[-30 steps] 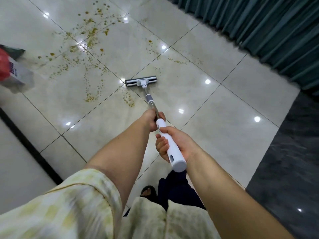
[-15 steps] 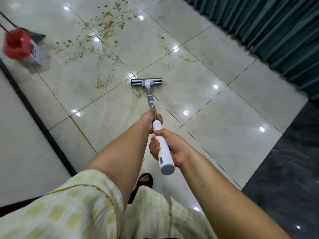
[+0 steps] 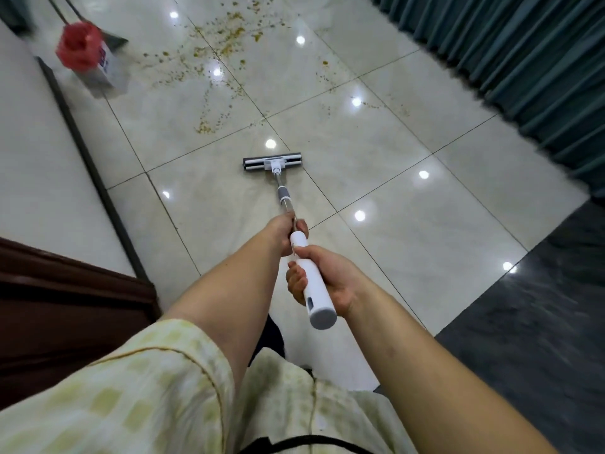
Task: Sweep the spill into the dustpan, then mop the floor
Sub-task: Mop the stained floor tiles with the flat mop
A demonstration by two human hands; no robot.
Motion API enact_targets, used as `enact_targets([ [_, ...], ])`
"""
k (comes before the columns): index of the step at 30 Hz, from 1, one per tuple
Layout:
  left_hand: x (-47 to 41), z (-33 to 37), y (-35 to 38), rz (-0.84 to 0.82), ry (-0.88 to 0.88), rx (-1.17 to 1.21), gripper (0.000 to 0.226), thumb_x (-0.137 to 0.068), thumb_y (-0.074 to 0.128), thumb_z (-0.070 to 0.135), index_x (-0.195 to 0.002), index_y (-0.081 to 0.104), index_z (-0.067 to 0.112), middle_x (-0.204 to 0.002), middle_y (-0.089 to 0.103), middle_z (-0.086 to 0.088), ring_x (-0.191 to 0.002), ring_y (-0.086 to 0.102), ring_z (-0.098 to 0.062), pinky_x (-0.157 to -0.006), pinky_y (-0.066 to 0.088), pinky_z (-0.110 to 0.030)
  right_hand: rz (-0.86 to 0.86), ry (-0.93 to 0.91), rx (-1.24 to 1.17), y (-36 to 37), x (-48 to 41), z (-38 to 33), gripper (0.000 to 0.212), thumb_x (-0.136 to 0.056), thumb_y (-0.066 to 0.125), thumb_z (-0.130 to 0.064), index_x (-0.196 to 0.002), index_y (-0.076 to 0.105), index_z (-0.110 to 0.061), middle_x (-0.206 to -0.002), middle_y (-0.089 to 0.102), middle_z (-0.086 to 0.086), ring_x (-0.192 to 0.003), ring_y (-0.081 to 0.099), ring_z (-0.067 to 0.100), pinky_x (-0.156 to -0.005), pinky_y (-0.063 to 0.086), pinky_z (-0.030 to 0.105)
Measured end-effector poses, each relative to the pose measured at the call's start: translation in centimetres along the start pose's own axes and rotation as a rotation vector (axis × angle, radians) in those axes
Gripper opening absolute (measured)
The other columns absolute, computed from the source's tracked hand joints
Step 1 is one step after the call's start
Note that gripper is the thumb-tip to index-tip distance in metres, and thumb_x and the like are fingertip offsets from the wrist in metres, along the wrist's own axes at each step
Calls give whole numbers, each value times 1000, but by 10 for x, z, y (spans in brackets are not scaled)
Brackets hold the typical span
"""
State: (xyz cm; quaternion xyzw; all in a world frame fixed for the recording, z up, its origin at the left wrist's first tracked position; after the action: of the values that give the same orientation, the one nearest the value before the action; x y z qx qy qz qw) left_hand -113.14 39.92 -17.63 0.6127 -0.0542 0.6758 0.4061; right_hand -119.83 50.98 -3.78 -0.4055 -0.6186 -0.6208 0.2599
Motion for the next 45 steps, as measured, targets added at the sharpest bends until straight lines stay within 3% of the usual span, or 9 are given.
enact_targets([
  [4,13,-19,0,8,24,22,24,-99,49,26,-84,41,9,-45,48,-6,-32,45,-11,-38,41,-13,-1,-8,2,-12,17,11,13,-91,55,-17,-86,49,-7,-64,43,2,-37,45,12,-36,43,18],
  [7,8,-14,-3,58,34,-50,18,-99,44,21,-85,40,10,-49,46,-5,-30,43,-11,-36,39,-13,32,-5,26,-12,11,13,20,-92,57,-24,-81,47,-10,-63,40,-1,-34,42,10,-34,40,15],
  [12,-14,12,-7,147,29,-192,14,-96,36,14,-84,42,10,-45,44,-5,-28,40,-11,-33,36,-12,48,20,45,-4,-15,0,21,-93,58,-29,-99,45,-12,-63,42,0,-35,42,10,-35,40,16],
  [15,-35,43,3,147,36,-183,17,-96,33,12,-82,41,11,-41,42,-4,-26,39,-10,-32,35,-12,31,13,54,8,-34,-30,19,-95,56,-28,-97,45,-13,-64,40,0,-38,42,10,-35,40,16],
  [21,-94,131,41,122,13,-125,15,-98,39,19,-86,41,11,-47,44,-4,-26,39,-11,-33,34,-11,58,9,91,45,-81,-125,22,-94,56,-27,-84,45,-10,-62,40,1,-37,42,10,-34,39,16],
  [24,-119,191,65,96,26,-89,8,-98,38,16,-101,41,10,-62,45,-5,-28,42,-11,-33,36,-12,88,30,93,75,-109,-180,26,-93,58,-28,-79,44,-10,-61,40,1,-37,41,10,-34,37,16],
  [28,-150,273,99,69,26,-37,12,-100,38,19,-107,39,9,-66,44,-5,-28,41,-11,-35,36,-11,137,58,103,120,-143,-254,30,-92,58,-30,-74,44,-11,-57,40,1,-35,40,10,-34,36,15],
  [45,-277,581,248,62,73,18,15,-100,39,21,-94,43,8,-66,46,-5,-34,44,-11,-37,39,-13,92,65,197,283,-257,-572,33,-92,58,-35,-76,46,-9,-58,44,0,-36,42,8,-36,40,14],
])
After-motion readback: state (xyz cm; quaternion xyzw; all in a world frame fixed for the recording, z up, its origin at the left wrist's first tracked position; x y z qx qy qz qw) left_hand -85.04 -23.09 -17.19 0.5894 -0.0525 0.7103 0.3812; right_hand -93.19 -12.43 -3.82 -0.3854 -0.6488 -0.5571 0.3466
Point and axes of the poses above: each hand's wrist, its own x-axis away from the middle knuckle, its own y-axis out of the palm, z = x × y, the point moved 9 cm from there along -x, towards the middle knuckle
